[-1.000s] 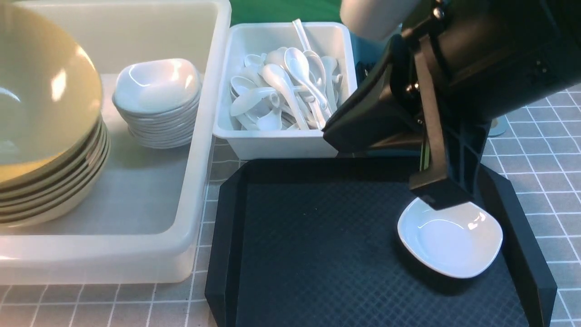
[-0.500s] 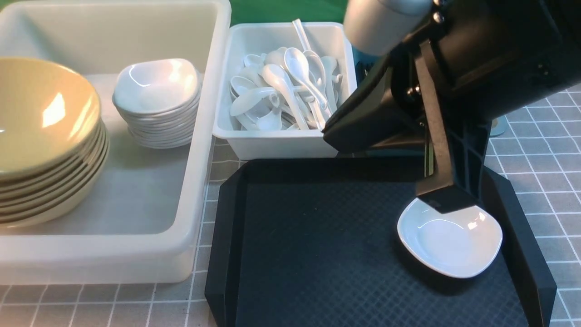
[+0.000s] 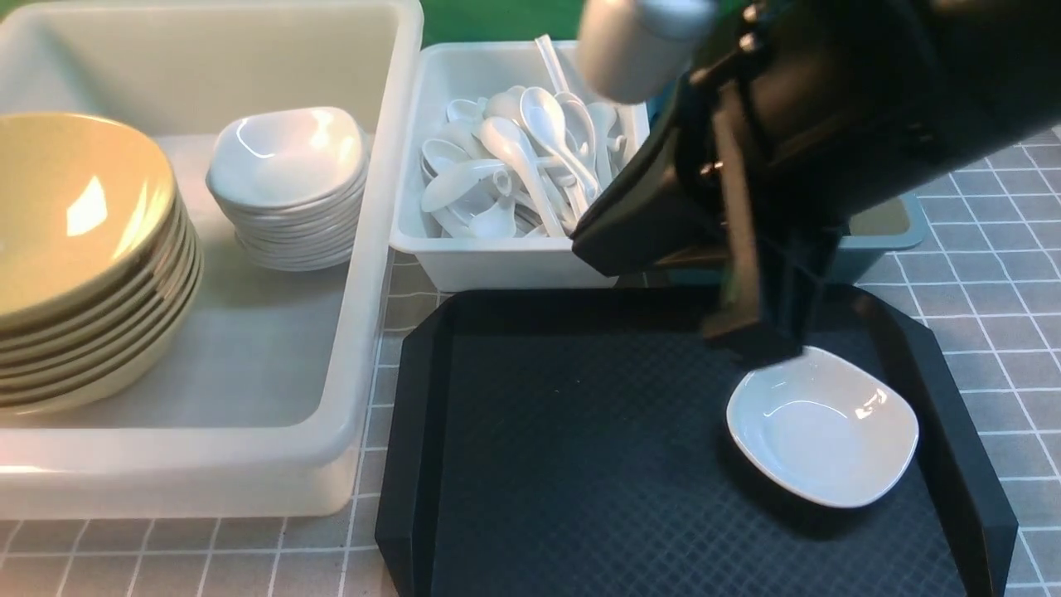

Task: On grey table put chopsticks spoon bowls plates into blue grey white boxes.
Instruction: 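Grasp the small white bowl on the black tray by its rim with the left gripper, then place the white bowl into the white bin with the other dishes with the left gripper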

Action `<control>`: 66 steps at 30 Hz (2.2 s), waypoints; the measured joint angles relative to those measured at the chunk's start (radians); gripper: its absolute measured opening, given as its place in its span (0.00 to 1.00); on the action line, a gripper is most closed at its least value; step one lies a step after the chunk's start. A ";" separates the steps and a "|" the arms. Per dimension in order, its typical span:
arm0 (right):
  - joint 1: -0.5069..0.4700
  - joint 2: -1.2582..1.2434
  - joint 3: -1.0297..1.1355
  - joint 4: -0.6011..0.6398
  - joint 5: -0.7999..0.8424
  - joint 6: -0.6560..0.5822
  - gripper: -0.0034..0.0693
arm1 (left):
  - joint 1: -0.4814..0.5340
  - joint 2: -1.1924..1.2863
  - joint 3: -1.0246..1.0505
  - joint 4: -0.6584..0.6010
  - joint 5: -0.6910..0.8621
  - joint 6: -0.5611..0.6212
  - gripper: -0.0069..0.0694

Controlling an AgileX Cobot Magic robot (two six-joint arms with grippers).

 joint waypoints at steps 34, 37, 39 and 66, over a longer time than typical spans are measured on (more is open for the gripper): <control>-0.266 -0.461 0.548 -0.489 0.160 0.556 0.11 | -1.317 0.864 -0.354 0.220 -0.189 -0.182 0.74; -0.270 -0.461 0.548 -0.489 0.157 0.553 0.12 | -1.317 0.900 -0.385 0.201 -0.192 -0.182 0.74; -0.272 -0.461 0.548 -0.489 0.151 0.551 0.12 | -1.317 0.920 -0.397 0.181 -0.198 -0.182 0.74; -0.271 -0.383 0.415 -0.113 0.034 0.286 0.13 | -1.024 0.532 -0.501 0.156 0.063 -0.050 0.09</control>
